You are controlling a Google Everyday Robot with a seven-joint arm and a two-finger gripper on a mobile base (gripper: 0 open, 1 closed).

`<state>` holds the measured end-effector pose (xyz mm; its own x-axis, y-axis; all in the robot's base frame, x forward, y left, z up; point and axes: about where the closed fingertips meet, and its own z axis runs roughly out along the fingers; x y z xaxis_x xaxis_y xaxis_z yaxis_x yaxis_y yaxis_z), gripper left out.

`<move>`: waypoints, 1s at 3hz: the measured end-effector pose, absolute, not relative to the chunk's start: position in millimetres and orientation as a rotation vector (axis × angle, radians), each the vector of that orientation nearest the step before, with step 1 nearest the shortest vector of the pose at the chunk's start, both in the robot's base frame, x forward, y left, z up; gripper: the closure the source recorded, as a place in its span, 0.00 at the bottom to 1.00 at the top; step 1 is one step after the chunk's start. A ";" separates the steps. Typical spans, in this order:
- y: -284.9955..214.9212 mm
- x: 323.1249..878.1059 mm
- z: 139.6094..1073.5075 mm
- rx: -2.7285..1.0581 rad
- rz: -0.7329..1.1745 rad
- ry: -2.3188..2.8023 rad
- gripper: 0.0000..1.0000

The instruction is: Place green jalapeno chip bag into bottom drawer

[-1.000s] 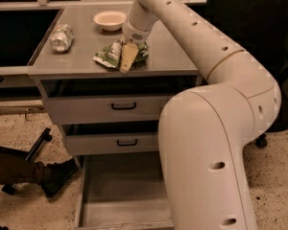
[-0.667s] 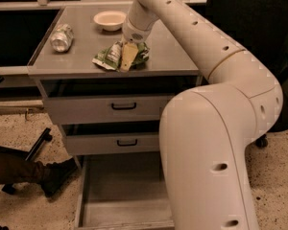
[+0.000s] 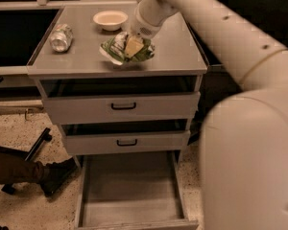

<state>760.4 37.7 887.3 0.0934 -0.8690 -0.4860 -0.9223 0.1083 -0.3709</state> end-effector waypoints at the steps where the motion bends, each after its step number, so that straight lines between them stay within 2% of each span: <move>1: 16.2 725.5 912.5 -1.733 0.105 1.758 1.00; 3: 15.1 725.0 907.0 -1.729 0.119 1.773 1.00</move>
Offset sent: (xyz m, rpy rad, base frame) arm -0.0340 -0.0200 0.0253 0.0179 -0.0127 -0.0069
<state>725.0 15.1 907.0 0.0811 -0.8624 -0.4996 -0.9215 0.1262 -0.3674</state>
